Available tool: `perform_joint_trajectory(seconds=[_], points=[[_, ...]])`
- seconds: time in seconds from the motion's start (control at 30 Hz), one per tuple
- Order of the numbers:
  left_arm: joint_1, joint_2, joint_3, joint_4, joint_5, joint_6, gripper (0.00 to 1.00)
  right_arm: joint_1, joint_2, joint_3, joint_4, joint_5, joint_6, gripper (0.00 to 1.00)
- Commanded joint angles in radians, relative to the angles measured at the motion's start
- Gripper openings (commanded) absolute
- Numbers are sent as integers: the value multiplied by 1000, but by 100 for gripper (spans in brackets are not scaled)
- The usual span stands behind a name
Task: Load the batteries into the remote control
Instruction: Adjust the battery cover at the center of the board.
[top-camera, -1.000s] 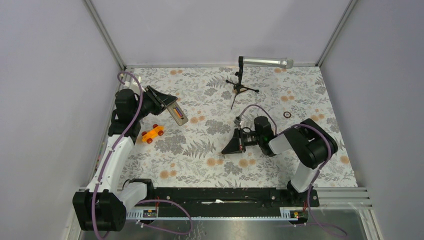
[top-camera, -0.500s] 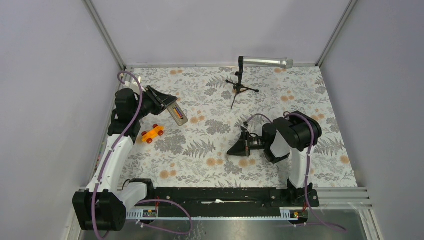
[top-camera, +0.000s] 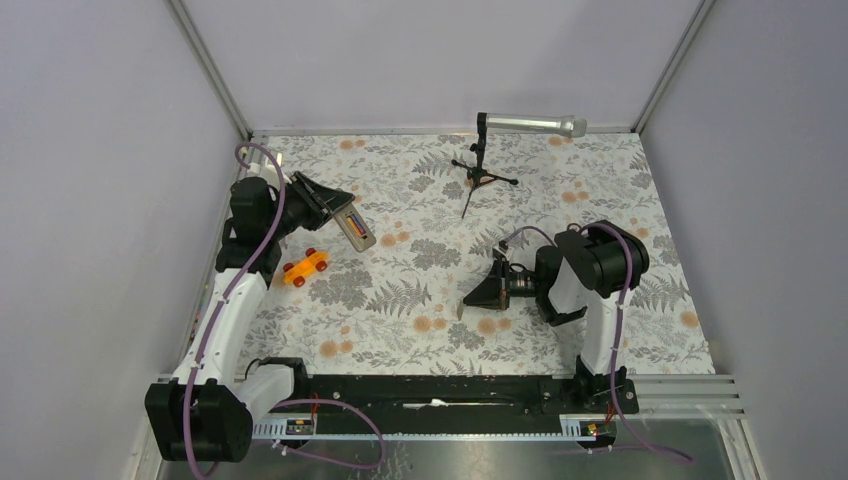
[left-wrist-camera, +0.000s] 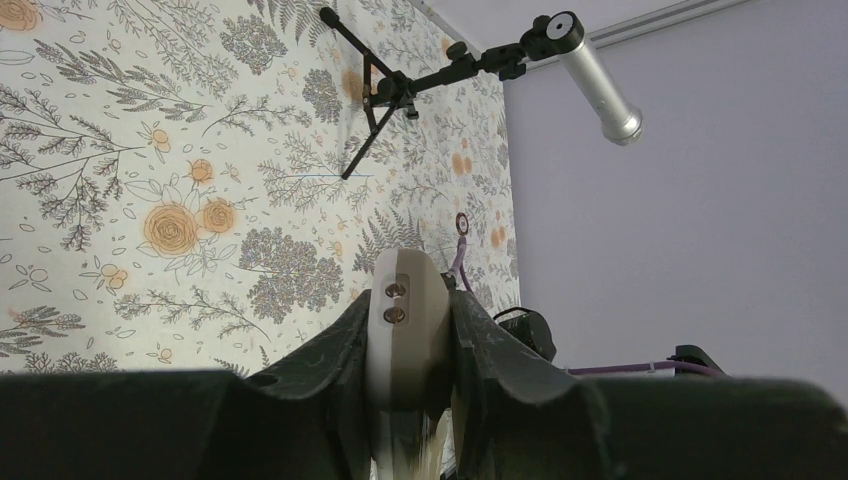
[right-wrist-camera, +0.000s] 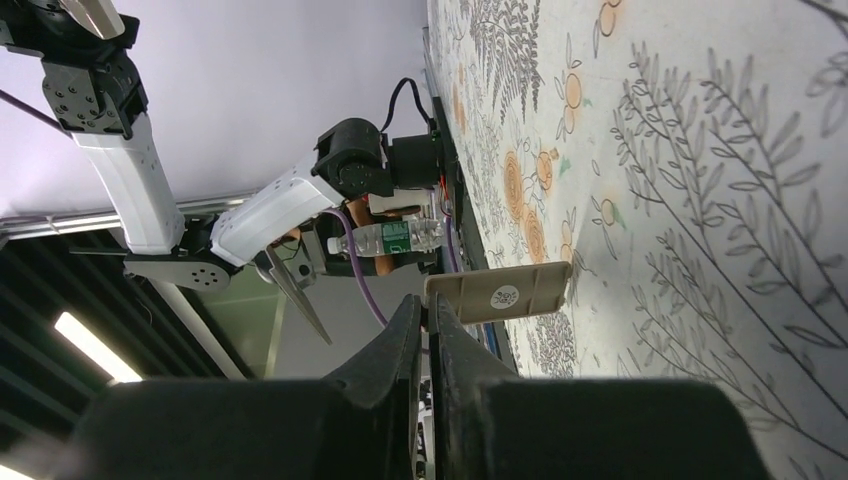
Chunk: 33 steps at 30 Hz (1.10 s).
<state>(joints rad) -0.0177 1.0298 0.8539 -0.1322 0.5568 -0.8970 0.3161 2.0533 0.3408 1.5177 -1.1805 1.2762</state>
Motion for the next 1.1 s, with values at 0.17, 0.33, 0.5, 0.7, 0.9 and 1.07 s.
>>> perform_joint_trajectory(seconds=[0.17,0.33,0.5,0.7,0.9,1.07], points=[[6,-11,51,36,16,18,0,-62,-25,-49,103,32,-81,18],[7,-8,49,42,17,18,0,-74,-94,-68,-7,76,-150,29],[6,-9,48,48,16,17,0,-80,-296,-91,-380,235,-353,47],[5,5,47,66,15,11,0,-80,-644,78,-1210,609,-738,67],[6,25,44,111,23,-13,0,-74,-694,226,-1528,906,-806,69],[7,32,41,127,28,-20,0,-32,-662,313,-1585,852,-881,53]])
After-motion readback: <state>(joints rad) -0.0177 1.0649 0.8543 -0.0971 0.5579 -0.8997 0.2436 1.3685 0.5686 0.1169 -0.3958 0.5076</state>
